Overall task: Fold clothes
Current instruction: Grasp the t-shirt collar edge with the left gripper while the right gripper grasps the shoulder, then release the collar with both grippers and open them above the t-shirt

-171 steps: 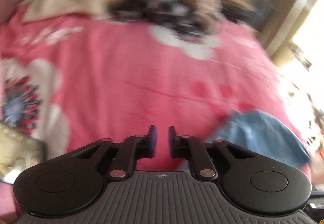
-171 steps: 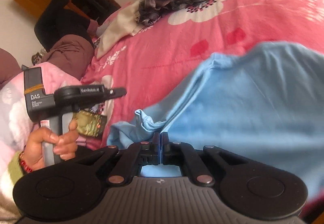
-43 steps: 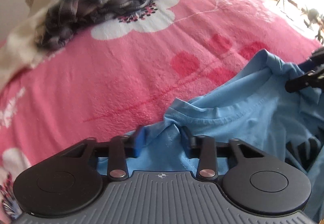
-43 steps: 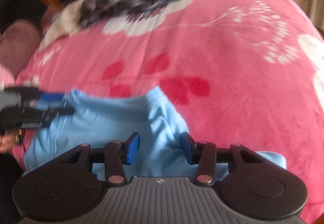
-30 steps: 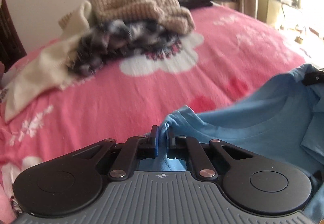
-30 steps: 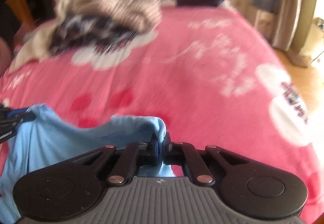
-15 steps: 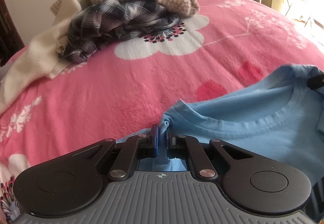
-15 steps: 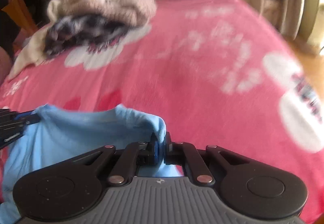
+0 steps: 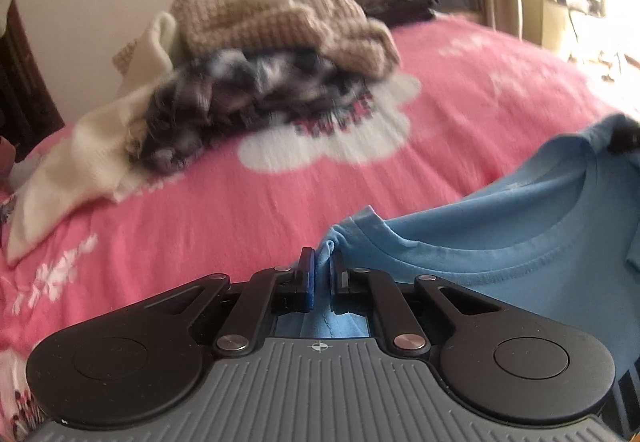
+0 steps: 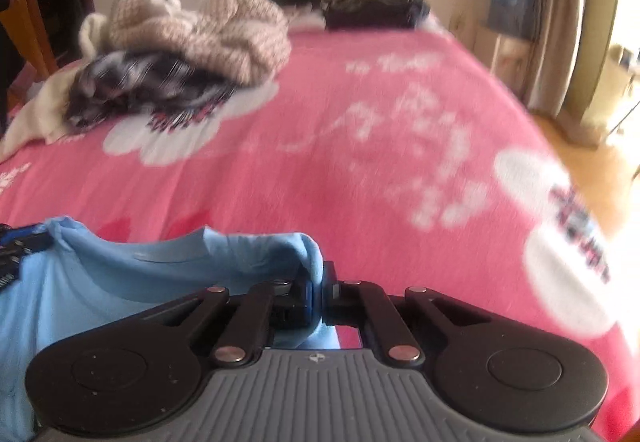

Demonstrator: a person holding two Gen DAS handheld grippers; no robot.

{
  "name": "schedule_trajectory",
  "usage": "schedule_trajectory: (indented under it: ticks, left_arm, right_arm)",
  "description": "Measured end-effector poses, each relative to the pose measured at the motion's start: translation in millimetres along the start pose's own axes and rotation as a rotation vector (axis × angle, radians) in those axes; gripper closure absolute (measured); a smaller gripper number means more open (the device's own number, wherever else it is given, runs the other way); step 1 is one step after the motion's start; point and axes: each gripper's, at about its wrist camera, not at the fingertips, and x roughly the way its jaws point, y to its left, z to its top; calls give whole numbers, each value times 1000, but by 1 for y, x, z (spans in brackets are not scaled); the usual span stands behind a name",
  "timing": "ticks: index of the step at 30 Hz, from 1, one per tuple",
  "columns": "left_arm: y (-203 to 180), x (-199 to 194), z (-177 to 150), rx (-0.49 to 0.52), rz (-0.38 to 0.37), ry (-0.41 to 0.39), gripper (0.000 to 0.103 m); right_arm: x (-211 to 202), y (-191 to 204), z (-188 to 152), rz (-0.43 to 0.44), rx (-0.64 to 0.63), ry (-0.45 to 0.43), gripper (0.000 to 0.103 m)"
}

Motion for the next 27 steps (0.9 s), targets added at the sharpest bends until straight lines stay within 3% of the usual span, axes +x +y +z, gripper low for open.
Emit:
schedule_trajectory:
  ticks: [9, 14, 19, 21, 25, 26, 27]
  left_arm:
    - [9, 58, 53, -53, 74, -71, 97]
    - [11, 96, 69, -77, 116, -59, 97]
    - [9, 128, 71, -58, 159, -57, 97]
    - [9, 142, 70, -41, 227, -56, 97]
    - [24, 155, 77, -90, 206, 13, 96]
    - [27, 153, 79, -96, 196, 26, 88]
    - [31, 149, 81, -113, 199, 37, 72]
  right_arm:
    - [45, -13, 68, -82, -47, -103, 100]
    - [94, -14, 100, -98, -49, -117, 100]
    - [143, -15, 108, -109, -29, -104, 100]
    - [158, -16, 109, -117, -18, -105, 100]
    - [172, -16, 111, -120, -35, -102, 98]
    - [170, -17, 113, -111, -54, -96, 97]
    - [165, -20, 115, -94, -53, -88, 94]
